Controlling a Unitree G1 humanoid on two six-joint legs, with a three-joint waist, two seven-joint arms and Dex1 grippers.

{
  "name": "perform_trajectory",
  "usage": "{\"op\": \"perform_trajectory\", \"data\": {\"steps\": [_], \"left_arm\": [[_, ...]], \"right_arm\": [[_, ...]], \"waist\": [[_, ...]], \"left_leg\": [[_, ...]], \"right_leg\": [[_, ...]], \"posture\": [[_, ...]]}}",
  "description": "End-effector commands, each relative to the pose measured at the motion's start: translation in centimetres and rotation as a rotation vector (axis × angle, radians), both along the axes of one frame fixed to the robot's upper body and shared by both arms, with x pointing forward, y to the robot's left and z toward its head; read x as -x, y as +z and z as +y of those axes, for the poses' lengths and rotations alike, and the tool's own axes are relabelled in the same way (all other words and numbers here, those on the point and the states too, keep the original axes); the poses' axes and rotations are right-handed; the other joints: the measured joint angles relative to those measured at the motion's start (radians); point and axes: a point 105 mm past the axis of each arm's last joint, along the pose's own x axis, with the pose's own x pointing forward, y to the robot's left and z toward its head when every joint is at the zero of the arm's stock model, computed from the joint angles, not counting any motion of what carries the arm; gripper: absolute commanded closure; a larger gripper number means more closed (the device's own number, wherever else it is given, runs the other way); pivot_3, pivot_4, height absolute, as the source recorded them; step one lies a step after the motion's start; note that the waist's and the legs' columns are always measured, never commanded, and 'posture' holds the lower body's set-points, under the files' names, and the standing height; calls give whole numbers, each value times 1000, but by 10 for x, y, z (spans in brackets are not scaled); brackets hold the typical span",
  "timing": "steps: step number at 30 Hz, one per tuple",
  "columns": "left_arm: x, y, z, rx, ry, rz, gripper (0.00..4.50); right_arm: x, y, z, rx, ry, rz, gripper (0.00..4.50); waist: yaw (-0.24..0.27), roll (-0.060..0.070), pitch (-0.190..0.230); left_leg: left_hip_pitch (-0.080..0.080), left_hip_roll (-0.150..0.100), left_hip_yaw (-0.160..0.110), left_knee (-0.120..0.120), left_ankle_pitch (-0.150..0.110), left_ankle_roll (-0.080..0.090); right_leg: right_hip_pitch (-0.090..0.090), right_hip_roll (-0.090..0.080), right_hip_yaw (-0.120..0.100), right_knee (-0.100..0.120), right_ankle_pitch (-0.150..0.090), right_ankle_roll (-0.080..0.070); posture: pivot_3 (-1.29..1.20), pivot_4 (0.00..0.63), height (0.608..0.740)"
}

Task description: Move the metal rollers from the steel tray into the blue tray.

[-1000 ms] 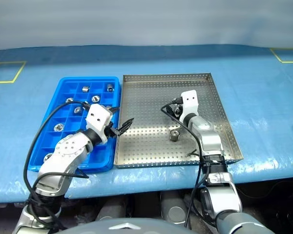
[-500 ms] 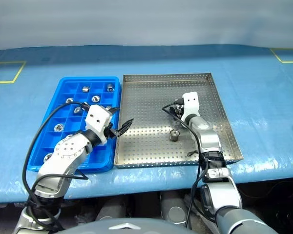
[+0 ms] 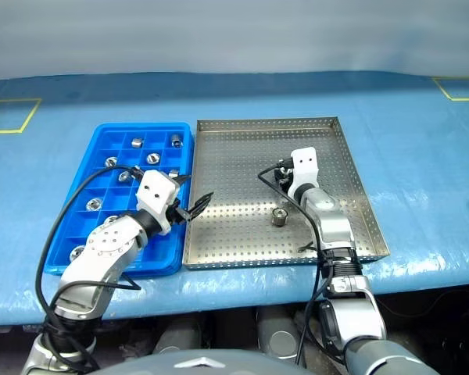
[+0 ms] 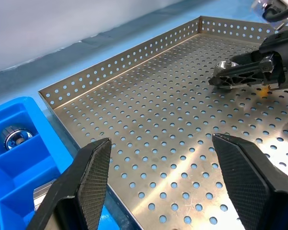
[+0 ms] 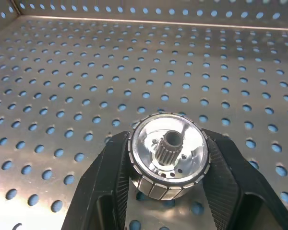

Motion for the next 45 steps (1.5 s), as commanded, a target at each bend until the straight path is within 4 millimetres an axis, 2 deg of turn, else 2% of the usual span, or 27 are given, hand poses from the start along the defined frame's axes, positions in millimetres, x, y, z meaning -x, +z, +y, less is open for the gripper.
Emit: {"op": "perform_trajectory", "data": {"steps": [1,4,9,14,17,20,24,30,38,45], "left_arm": [[8,18,14,-15,24,-66,839],[17,23,42,-51,96,-66,839],[35,37,93,-128,258,-67,839],[56,52,140,-192,455,-79,839],[68,46,155,-220,506,-35,839],[76,38,157,-215,513,6,839],[81,27,148,-171,498,41,839],[82,16,135,-125,469,81,839],[86,13,120,-73,419,90,839],[89,13,111,-43,382,97,839]], "right_arm": [[12,43,35,-59,196,-125,2733],[40,64,73,-73,461,-171,2733],[79,82,111,-87,736,-210,2733],[109,83,147,-114,926,-198,2733],[127,77,167,-123,1039,-163,2733],[136,66,183,-107,1102,-123,2733],[145,53,207,-86,1172,-80,2733],[154,41,233,-33,1273,-64,2733],[151,38,252,1,1312,-78,2733],[139,40,265,-8,1277,-100,2733]], "waist": [[0,0,0],[-2,0,0],[19,0,0],[45,0,0],[56,0,0],[66,0,0],[76,0,0],[83,-1,0],[90,-1,0],[94,-1,0]], "left_leg": [[0,0,0,0,0,0],[0,1,-2,0,0,0],[0,1,-4,0,0,0],[0,1,-5,0,0,0],[0,1,-6,0,0,-1],[0,1,-7,0,0,-1],[0,1,-7,0,1,-2],[0,1,-8,0,1,-3],[0,1,-9,-1,1,-3],[0,1,-10,-1,2,-4]], "right_leg": [[0,0,0,0,0,0],[-1,1,0,0,-2,3],[0,0,-3,0,-4,4],[0,0,-3,-1,-4,4],[0,-1,-5,-1,-5,2],[0,-1,-6,-1,-7,-1],[0,-1,-6,0,-7,-2],[0,-1,-7,0,-7,-2],[0,-1,-8,0,-7,-2],[0,-1,-9,0,-7,-2]], "posture": [[-54,150,740],[-38,150,740],[-3,150,740],[29,150,740],[49,150,740],[65,150,740],[78,150,740],[101,150,740],[120,150,740],[130,150,740]]}}
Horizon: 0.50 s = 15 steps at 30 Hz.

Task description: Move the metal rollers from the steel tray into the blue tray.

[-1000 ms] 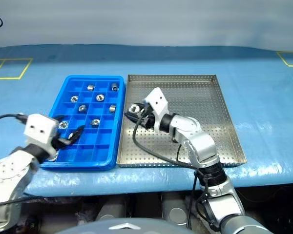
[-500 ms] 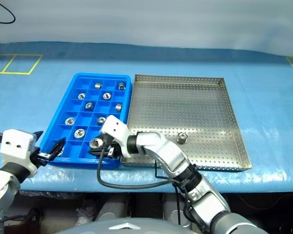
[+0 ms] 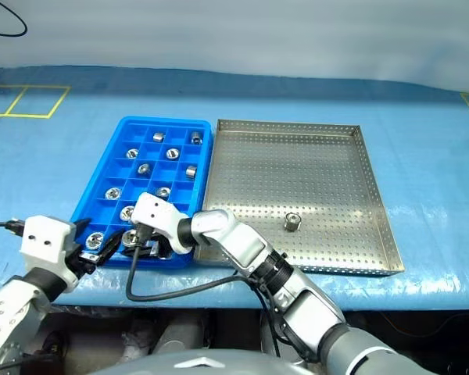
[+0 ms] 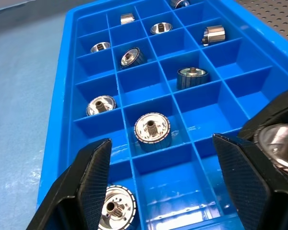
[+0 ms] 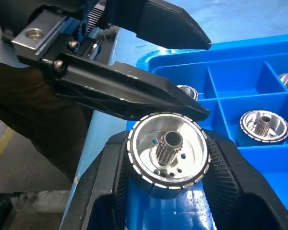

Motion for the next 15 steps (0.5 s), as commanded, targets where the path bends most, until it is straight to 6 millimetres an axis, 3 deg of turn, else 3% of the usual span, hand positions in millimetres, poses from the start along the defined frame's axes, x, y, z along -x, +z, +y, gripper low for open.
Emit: {"op": "perform_trajectory", "data": {"steps": [1,10,15], "left_arm": [[2,11,-14,5,-53,-49,839],[4,13,-16,10,-58,-57,839],[2,14,-16,4,-59,-62,839]], "right_arm": [[-4,19,11,-72,-1,-47,2733],[-11,13,12,-42,-15,-40,2733],[-7,12,9,-36,12,-33,1124]], "waist": [[2,0,0],[4,0,0],[3,0,0]], "left_leg": [[0,0,0,0,0,0],[0,0,-1,-1,0,0],[0,0,-1,-1,0,0]], "right_leg": [[0,0,0,0,0,0],[0,0,-1,0,0,0],[0,0,-1,0,0,0]], "posture": [[132,150,740],[138,150,740],[125,150,740]]}}
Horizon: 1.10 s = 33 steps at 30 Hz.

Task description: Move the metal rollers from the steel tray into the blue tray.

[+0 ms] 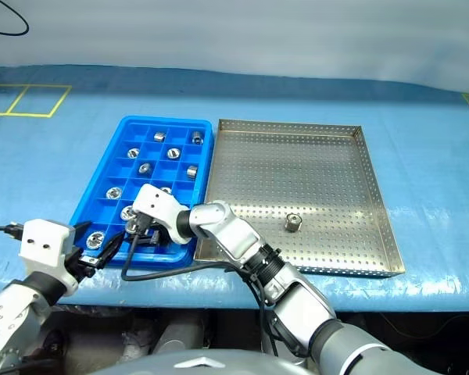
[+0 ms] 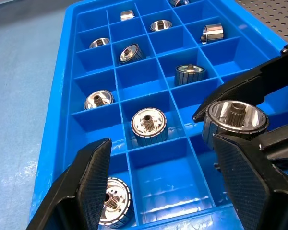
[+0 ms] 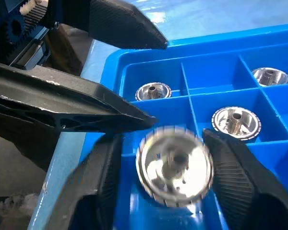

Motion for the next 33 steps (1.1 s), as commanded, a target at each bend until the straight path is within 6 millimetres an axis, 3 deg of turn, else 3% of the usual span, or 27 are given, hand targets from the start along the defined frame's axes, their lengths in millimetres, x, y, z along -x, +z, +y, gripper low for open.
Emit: {"op": "perform_trajectory", "data": {"steps": [1,2,7,10,14,15,18,22,26,33], "left_arm": [[-1,13,-9,-10,-43,-56,839],[-2,13,-9,-11,-44,-57,839],[-9,17,-17,8,-83,-78,839],[-15,20,-27,27,-134,-94,839],[-29,23,-46,74,-225,-124,839],[-31,23,-50,81,-241,-127,839],[-44,23,-82,134,-362,-137,839],[-52,19,-127,181,-526,-132,839],[-56,18,-143,194,-601,-124,839],[-61,15,-149,179,-649,-112,839]], "right_arm": [[7,16,5,-49,45,-28,859],[8,18,4,-64,49,-28,476],[-2,46,-8,-182,-29,-55,476],[-14,70,-28,-259,-116,-81,476],[-37,91,-79,-289,-302,-156,476],[-40,91,-86,-279,-330,-169,476],[-51,79,-135,-193,-496,-201,476],[-44,61,-182,-112,-638,-175,476],[-34,45,-206,-33,-706,-150,476],[-34,27,-227,-6,-818,-71,476]], "waist": [[0,0,0],[-1,0,0],[0,0,0],[1,0,0],[-1,1,0],[-4,1,1],[-9,0,0],[-23,0,0],[-74,1,0],[-117,1,0]], "left_leg": [[0,0,0,0,0,0],[0,0,0,0,0,0],[0,0,0,0,0,0],[0,-1,-1,0,0,-1],[-1,-1,-1,1,0,-1],[-1,-1,-1,1,0,-1],[-1,-2,1,0,0,0],[-2,-1,4,0,0,0],[-1,0,9,0,-1,2],[1,0,12,3,-1,3]], "right_leg": [[0,0,0,0,0,0],[0,0,0,0,0,0],[0,0,-1,0,0,0],[0,-1,-1,0,0,0],[1,-1,-1,0,0,1],[1,-1,-1,0,1,1],[1,-1,0,-1,1,1],[1,-1,-1,-1,1,1],[-1,-1,6,0,1,3],[1,2,7,1,1,4]], "posture": [[125,150,740],[117,150,740],[94,150,740],[70,150,740],[15,150,740],[7,150,740],[-43,150,740],[-102,150,740],[-153,150,740],[-181,150,740]]}}
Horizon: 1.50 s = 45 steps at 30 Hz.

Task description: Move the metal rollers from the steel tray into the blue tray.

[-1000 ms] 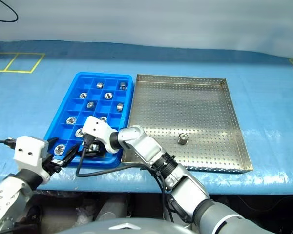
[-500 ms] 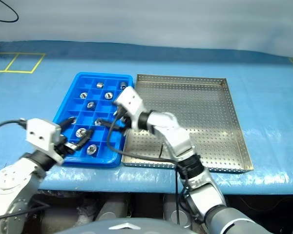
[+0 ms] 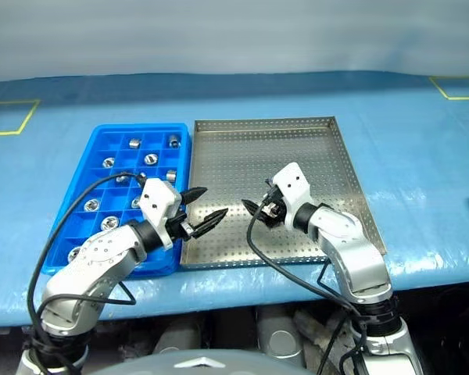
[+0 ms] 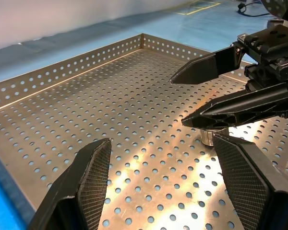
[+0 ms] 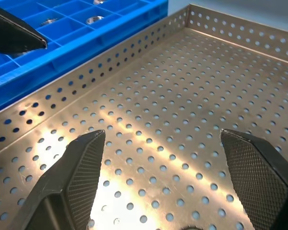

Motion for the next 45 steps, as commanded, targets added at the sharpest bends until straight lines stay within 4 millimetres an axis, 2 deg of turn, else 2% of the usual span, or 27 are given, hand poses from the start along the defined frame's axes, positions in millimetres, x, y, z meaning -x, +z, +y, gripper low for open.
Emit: {"op": "perform_trajectory", "data": {"steps": [1,8,25,28,33,40,42,45], "left_arm": [[0,4,-2,-8,-19,-32,839],[2,1,2,-19,-4,-25,839],[2,-2,5,-32,8,-29,839],[1,-2,6,-34,8,-30,839],[2,-2,6,-35,8,-30,839],[3,-2,11,-39,26,-30,839],[5,-1,18,-47,50,-33,839],[8,1,37,-84,123,-35,839]], "right_arm": [[0,4,-7,-28,-36,-5,476],[-3,-24,-18,6,-89,86,476],[0,-53,-34,37,-152,186,476],[0,-53,-34,33,-155,190,1066],[-1,-49,-31,37,-140,169,2680],[-6,-35,-24,39,-116,101,2765],[-10,-26,-18,45,-100,63,2765],[-14,-8,3,15,-15,4,2765]], "waist": [[-6,0,0],[-10,0,0],[0,0,0],[0,0,0],[1,0,0],[1,0,0],[0,0,0],[-1,0,0]], "left_leg": [[0,0,1,0,0,0],[0,0,3,0,-1,1],[0,0,3,0,-1,1],[0,0,4,0,-1,1],[0,0,4,0,-1,1],[0,0,4,0,-1,1],[0,0,4,0,-1,1],[0,0,4,0,-1,1]], "right_leg": [[0,0,1,0,0,0],[0,-1,2,-1,2,4],[0,0,3,-1,2,4],[0,0,3,-1,2,4],[0,0,4,-1,2,4],[0,0,4,-1,2,4],[0,0,4,-1,2,4],[-1,0,5,-1,2,4]], "posture": [[-177,150,740],[-151,150,740],[-153,150,740],[-153,150,740],[-146,150,740],[-128,150,740],[-116,150,740],[-94,150,740]]}}
